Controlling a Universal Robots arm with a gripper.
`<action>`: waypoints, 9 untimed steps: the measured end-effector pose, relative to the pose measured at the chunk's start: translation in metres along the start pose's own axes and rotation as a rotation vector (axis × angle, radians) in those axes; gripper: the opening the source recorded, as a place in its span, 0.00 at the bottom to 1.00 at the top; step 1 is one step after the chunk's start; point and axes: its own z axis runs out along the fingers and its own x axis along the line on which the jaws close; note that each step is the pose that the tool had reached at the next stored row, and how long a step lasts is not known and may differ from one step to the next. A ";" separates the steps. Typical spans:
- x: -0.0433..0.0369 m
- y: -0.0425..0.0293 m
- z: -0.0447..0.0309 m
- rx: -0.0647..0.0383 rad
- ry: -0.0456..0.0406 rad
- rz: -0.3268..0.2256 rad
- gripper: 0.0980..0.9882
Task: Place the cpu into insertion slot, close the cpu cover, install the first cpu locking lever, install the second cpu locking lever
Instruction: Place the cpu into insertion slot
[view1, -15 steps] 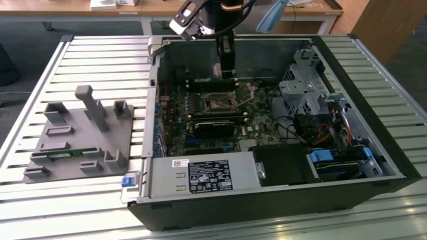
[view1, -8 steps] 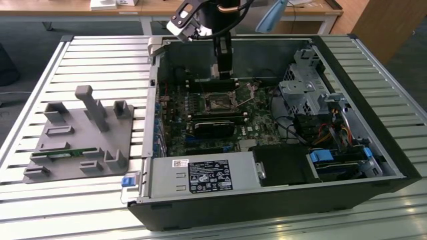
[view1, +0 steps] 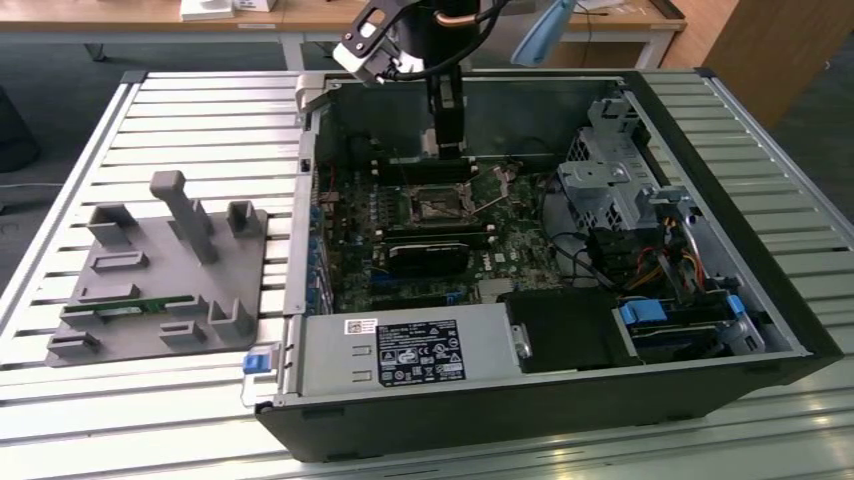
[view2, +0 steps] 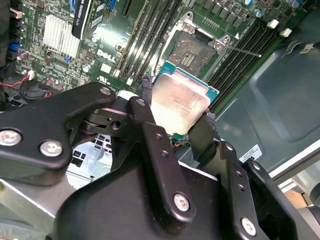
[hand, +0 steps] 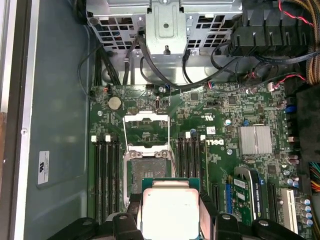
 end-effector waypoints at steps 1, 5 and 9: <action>0.0000 0.0000 0.0000 0.000 0.0000 0.000 0.49; 0.0000 0.0001 0.0002 0.000 0.0001 0.000 0.49; 0.0011 0.0090 0.0037 0.003 -0.0001 0.000 0.49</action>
